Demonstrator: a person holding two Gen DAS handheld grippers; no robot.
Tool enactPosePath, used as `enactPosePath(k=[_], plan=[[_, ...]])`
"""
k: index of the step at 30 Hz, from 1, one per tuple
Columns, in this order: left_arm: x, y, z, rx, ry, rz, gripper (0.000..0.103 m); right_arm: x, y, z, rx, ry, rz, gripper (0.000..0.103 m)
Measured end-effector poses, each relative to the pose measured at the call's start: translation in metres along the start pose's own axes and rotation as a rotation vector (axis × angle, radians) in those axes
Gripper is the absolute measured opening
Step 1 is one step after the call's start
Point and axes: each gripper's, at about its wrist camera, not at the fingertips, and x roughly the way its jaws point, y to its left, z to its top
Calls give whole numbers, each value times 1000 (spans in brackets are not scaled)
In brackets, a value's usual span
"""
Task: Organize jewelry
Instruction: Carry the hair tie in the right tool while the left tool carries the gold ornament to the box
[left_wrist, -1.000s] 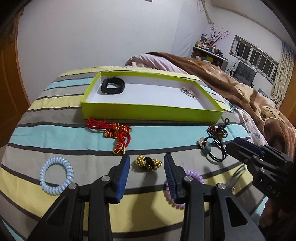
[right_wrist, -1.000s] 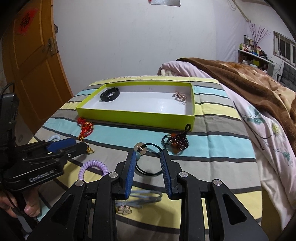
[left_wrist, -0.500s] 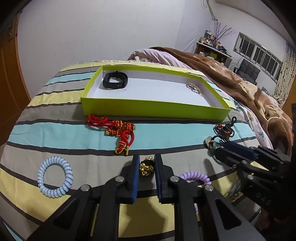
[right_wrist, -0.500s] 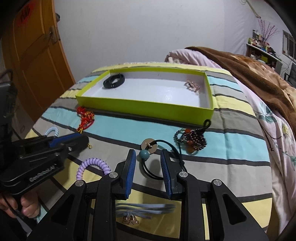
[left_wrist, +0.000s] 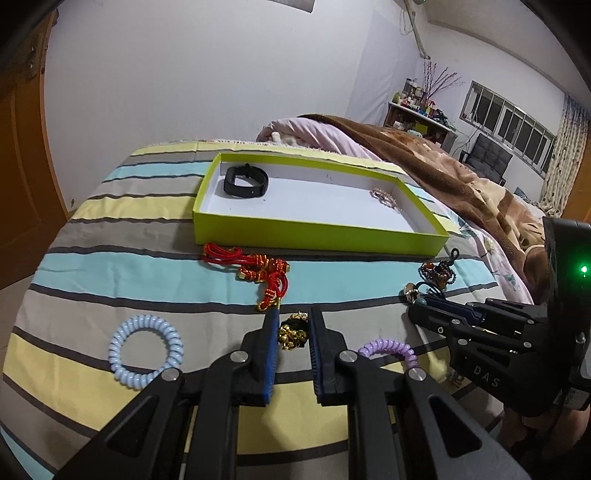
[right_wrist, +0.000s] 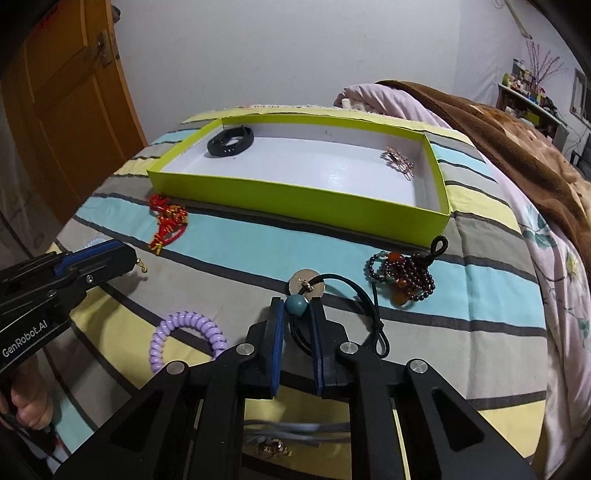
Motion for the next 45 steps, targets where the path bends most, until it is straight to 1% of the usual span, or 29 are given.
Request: enactPosePath(k=[5, 9, 15, 21, 34, 45], plan=[[-17, -2, -2, 13, -32, -23, 16, -21, 4, -2, 5, -52, 14, 13], [-36, -6, -1, 25, -78, -48, 16, -42, 7, -1, 3, -97, 16, 13], [-61, -13, -1, 48, -130, -59, 16, -78, 13, -2, 1, -178, 21, 13], [-80, -22, -1, 60, -165, -64, 16, -107, 18, -6, -7, -230, 33, 13], [-106, -38, 2, 91, -215, -65, 16, -151, 22, -15, -15, -307, 11, 14], [-110, -42, 1, 90, -230, -59, 16, -158, 22, -16, -22, -327, 7, 14]])
